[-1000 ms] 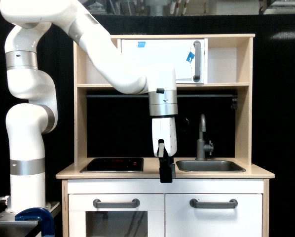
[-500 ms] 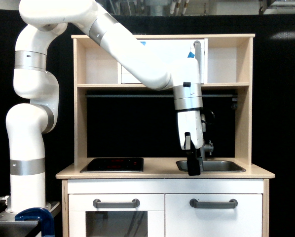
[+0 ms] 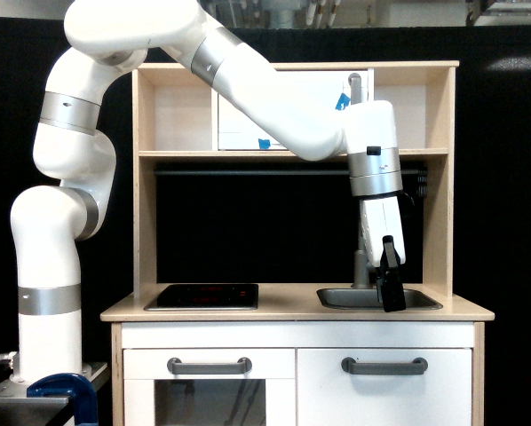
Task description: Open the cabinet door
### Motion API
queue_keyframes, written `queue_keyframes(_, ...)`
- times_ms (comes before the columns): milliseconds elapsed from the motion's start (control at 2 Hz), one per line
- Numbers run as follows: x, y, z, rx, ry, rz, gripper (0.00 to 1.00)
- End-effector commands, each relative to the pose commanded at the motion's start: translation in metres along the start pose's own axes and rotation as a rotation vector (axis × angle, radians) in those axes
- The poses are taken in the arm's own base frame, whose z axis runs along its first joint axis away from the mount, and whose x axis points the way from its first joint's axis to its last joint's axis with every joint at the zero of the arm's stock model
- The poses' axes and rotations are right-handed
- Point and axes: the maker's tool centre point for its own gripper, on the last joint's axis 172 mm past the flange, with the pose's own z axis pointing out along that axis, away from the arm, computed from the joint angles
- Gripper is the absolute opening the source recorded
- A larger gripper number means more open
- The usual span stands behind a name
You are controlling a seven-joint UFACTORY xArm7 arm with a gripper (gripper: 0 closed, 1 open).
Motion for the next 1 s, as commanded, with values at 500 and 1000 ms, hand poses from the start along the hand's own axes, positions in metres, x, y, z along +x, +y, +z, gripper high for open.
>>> queue_keyframes(500,-0.006,-0.003,0.006,0.157,0.017,-0.002,1.00)
queue_keyframes(1000,-0.018,-0.015,0.026,0.350,-0.041,-0.150,1.00)
